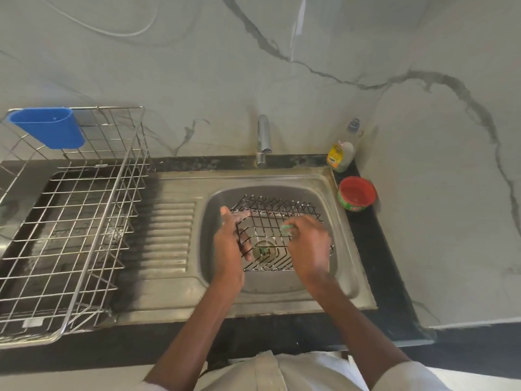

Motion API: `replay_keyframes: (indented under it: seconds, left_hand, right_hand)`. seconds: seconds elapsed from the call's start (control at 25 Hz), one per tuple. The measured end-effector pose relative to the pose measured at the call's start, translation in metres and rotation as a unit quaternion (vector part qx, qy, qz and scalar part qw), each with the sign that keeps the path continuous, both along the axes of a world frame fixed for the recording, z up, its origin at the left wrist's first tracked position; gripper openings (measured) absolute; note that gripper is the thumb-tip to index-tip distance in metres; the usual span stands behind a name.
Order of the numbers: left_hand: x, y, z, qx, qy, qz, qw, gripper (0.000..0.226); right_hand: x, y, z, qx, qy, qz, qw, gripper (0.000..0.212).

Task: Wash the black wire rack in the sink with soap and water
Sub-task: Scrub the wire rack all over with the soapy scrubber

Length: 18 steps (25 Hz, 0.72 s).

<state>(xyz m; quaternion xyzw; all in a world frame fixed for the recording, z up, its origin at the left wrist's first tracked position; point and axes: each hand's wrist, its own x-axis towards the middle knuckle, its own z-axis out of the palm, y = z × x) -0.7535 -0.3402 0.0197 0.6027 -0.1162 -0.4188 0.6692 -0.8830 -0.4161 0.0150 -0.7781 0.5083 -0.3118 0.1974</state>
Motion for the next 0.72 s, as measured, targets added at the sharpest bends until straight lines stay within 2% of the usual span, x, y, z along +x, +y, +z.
replay_keyframes:
  seconds: [0.16, 0.24, 0.32, 0.48, 0.52, 0.64, 0.72]
  left_hand:
    - [0.007, -0.003, -0.002, 0.008, -0.007, 0.016, 1.0, 0.066]
    - [0.005, -0.006, -0.001, 0.01, -0.008, 0.01, 1.0, 0.068]
    - [0.001, -0.007, -0.001, 0.014, -0.01, 0.004, 1.0, 0.067]
    - [-0.002, -0.008, 0.0, 0.021, -0.005, 0.009, 1.0, 0.063]
    - [-0.003, -0.009, 0.0, 0.024, 0.0, 0.013, 1.0, 0.063]
    - [-0.005, -0.013, -0.003, 0.037, 0.007, 0.024, 0.999, 0.066]
    - [-0.004, -0.013, -0.005, 0.038, 0.01, 0.028, 0.999, 0.068]
  right_hand:
    - [0.02, 0.018, 0.002, -0.054, -0.022, 0.085, 0.995, 0.033]
    - [0.026, 0.01, 0.004, -0.046, -0.018, 0.099, 0.994, 0.034]
    - [0.017, -0.004, -0.004, -0.02, -0.006, 0.06, 0.998, 0.035]
    - [-0.002, -0.008, -0.012, 0.083, -0.015, -0.082, 0.993, 0.03]
    - [0.004, -0.004, -0.008, 0.065, -0.027, -0.074, 0.995, 0.029]
    - [0.027, 0.013, -0.003, -0.067, -0.051, 0.09, 0.992, 0.031]
    - [0.024, 0.003, -0.008, -0.079, -0.026, 0.134, 0.987, 0.033]
